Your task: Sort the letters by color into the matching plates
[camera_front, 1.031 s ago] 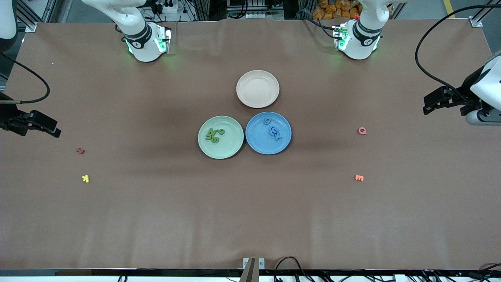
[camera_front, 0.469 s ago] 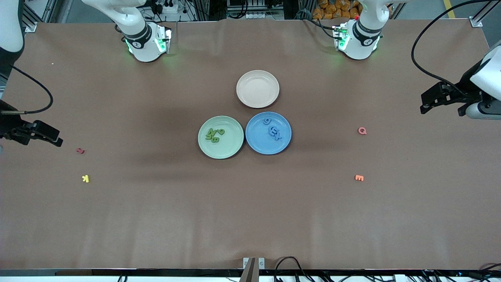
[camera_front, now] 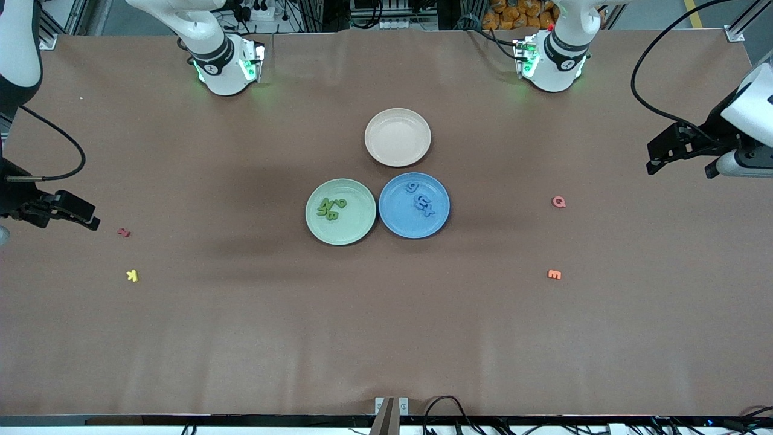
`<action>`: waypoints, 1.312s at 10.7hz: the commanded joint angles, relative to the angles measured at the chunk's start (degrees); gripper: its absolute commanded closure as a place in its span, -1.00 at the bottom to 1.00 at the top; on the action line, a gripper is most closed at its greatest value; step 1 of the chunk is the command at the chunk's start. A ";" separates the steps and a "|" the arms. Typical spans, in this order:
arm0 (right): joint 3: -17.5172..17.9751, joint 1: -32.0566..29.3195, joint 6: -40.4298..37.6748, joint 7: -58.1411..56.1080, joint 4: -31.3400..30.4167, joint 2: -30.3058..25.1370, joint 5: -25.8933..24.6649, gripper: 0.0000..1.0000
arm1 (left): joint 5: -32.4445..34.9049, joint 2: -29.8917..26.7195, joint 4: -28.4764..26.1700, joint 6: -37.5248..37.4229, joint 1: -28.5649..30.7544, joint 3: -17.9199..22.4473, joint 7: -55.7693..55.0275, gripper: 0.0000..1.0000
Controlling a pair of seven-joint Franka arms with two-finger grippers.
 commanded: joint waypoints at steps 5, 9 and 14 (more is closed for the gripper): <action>0.30 0.17 -3.74 0.58 0.59 -2.05 -0.40 -1.00 | -0.97 -1.85 -2.11 0.30 1.45 0.47 1.08 -1.00; 0.38 0.17 -4.80 0.66 0.59 -2.67 -0.49 -1.00 | -1.23 -1.85 -2.28 0.13 2.59 0.47 4.23 -1.00; 0.47 0.17 -4.89 0.58 0.68 -3.37 -0.49 -1.00 | -1.41 -1.93 -2.19 -0.93 2.86 0.12 3.19 -1.00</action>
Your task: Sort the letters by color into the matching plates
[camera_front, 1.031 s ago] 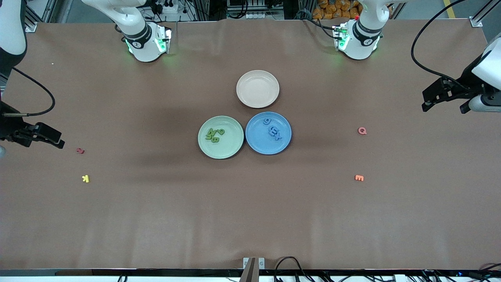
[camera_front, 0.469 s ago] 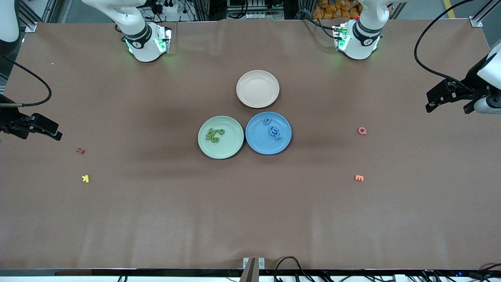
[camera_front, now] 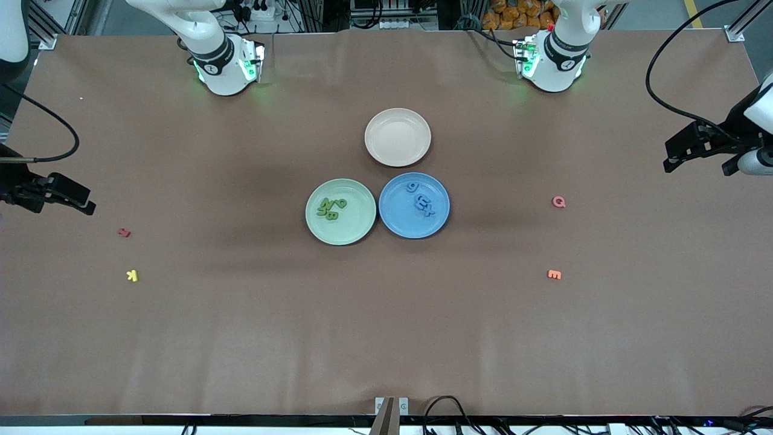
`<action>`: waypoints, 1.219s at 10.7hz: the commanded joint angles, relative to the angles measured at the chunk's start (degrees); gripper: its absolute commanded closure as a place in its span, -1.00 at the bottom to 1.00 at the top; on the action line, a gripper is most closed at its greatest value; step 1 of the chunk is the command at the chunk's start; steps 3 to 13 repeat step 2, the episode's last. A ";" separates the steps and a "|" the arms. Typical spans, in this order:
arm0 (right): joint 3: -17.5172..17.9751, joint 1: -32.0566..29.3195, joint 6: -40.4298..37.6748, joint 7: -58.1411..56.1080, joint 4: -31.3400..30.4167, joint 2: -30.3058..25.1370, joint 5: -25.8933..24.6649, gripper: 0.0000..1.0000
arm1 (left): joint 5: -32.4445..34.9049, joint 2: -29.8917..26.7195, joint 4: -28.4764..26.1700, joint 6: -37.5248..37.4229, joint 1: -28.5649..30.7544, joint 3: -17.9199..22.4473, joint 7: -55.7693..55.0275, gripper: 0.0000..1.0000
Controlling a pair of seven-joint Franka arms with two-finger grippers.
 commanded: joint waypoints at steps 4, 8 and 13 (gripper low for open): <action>0.42 0.21 -1.00 0.58 0.11 -1.17 -0.49 -1.00 | -2.37 -1.29 -1.01 -0.48 0.58 -0.26 -0.85 -1.00; 0.42 0.21 -1.00 0.58 0.11 -1.17 -0.49 -1.00 | -2.37 -1.29 -1.01 -0.48 0.58 -0.26 -0.85 -1.00; 0.42 0.21 -1.00 0.58 0.11 -1.17 -0.49 -1.00 | -2.37 -1.29 -1.01 -0.48 0.58 -0.26 -0.85 -1.00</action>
